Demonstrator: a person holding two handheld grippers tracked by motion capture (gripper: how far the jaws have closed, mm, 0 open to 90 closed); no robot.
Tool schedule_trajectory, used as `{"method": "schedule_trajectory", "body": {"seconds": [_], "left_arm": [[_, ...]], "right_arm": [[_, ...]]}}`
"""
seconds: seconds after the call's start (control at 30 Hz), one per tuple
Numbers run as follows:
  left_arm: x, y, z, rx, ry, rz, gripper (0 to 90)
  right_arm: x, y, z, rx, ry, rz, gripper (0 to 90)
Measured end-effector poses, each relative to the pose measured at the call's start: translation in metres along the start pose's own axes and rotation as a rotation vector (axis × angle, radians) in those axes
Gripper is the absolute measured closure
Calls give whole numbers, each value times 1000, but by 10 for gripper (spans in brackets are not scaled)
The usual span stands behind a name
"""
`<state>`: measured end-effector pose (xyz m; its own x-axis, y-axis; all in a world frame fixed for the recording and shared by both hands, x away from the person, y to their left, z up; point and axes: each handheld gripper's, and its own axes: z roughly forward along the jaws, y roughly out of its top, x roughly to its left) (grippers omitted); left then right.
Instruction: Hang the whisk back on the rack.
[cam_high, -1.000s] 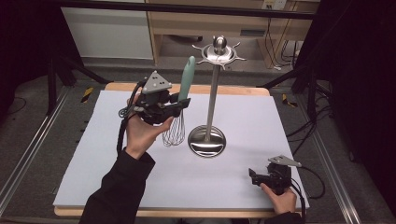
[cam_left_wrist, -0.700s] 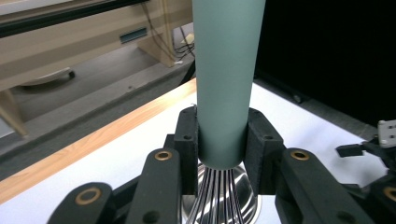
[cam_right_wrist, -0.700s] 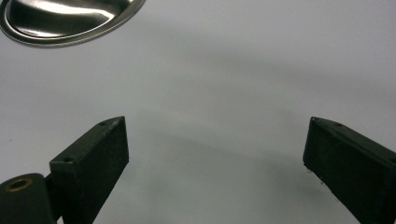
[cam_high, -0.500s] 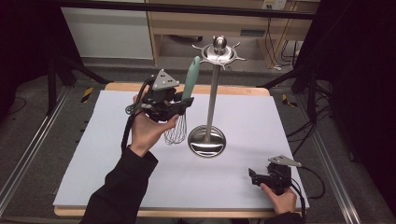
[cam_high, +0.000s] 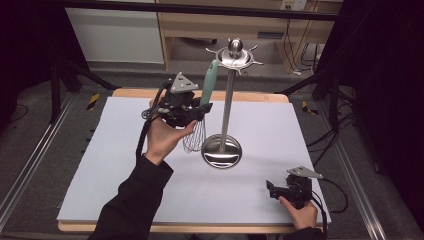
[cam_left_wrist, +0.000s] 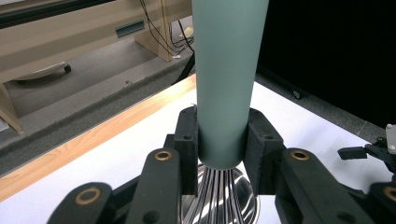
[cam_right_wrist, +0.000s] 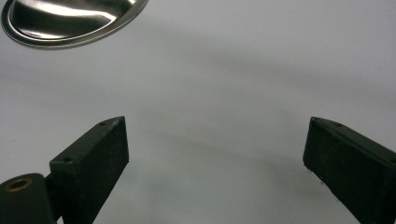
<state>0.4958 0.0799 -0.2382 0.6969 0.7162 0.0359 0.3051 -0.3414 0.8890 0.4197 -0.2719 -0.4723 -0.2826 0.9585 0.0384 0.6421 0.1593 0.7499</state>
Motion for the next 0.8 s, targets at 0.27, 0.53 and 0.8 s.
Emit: {"method": "schedule_trajectory", "body": {"seconds": [0.27, 0.53, 0.8], "left_arm": [[-1, 0, 7, -11, -9, -12, 689], [-2, -2, 14, -34, -3, -17, 688], [-2, -3, 21, -63, -4, -18, 687]], "right_arm": [[0, 0, 0, 0, 2, 4, 74], [0, 0, 0, 3, 5, 2, 74], [0, 0, 0, 3, 7, 4, 74]]}}
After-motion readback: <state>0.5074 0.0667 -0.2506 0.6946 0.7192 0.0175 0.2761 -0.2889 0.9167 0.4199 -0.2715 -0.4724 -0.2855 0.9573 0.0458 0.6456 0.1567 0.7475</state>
